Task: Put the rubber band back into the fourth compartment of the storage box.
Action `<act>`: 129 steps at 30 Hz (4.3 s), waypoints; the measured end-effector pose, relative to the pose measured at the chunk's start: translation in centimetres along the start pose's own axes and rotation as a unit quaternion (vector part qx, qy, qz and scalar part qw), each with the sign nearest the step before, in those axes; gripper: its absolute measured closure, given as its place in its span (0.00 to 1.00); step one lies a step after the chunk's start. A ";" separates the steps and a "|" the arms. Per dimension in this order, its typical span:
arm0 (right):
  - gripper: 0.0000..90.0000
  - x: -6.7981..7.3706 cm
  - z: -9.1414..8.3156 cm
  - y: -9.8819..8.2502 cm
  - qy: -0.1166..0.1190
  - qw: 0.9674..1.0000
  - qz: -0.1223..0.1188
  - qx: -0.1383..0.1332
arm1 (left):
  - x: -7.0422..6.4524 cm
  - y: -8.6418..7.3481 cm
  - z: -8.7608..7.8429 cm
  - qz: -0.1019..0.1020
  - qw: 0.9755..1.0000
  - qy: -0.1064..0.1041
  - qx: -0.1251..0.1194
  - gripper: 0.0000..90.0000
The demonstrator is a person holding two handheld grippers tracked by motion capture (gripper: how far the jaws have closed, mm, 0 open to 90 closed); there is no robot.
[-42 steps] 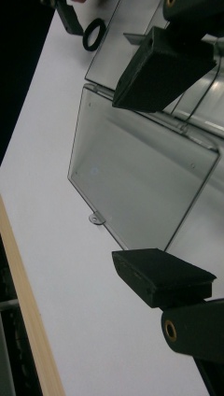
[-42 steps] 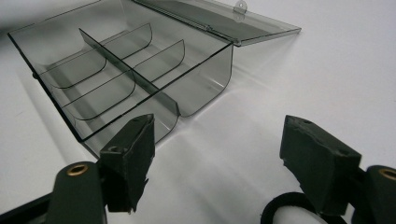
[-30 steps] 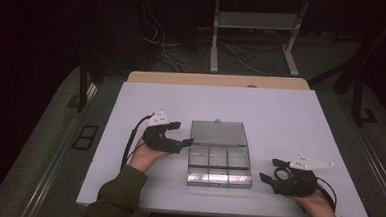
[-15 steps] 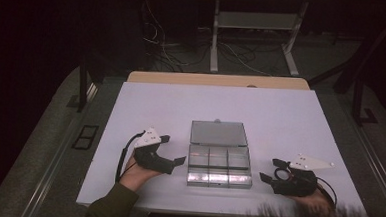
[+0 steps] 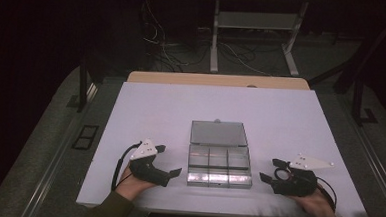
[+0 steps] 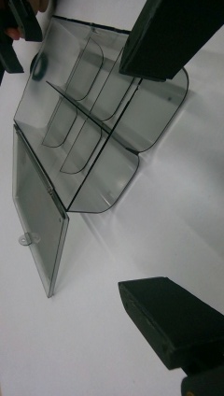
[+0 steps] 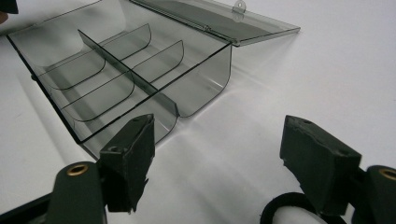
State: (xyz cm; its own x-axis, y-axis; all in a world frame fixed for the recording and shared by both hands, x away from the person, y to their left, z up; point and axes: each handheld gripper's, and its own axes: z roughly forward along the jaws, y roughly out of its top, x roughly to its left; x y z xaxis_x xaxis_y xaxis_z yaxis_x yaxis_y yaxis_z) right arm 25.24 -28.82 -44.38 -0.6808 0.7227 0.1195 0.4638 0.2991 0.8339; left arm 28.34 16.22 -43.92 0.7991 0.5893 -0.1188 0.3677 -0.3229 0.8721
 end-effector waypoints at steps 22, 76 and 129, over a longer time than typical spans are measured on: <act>0.22 -1.4 -0.7 0.3 -0.017 1.000 0.018 0.005 | 0.0 -0.1 0.1 0.004 1.000 -0.002 0.008 0.00; 0.85 -6.0 -2.1 -1.0 -0.036 0.993 0.035 0.104 | 0.1 -0.3 0.4 0.010 1.000 0.004 0.017 0.00; 0.95 -5.6 -2.6 0.4 -0.010 0.996 0.035 0.078 | 0.0 -0.3 0.4 0.013 1.000 0.008 0.021 0.00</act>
State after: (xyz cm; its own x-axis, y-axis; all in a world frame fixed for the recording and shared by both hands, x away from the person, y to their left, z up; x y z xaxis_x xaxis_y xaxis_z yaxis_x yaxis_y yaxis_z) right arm 27.79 -34.35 -43.30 -0.6332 0.7570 0.1615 0.5931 0.3404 0.7296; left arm 28.42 15.96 -44.34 0.8014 0.5915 -0.0891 0.3674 -0.3692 0.8537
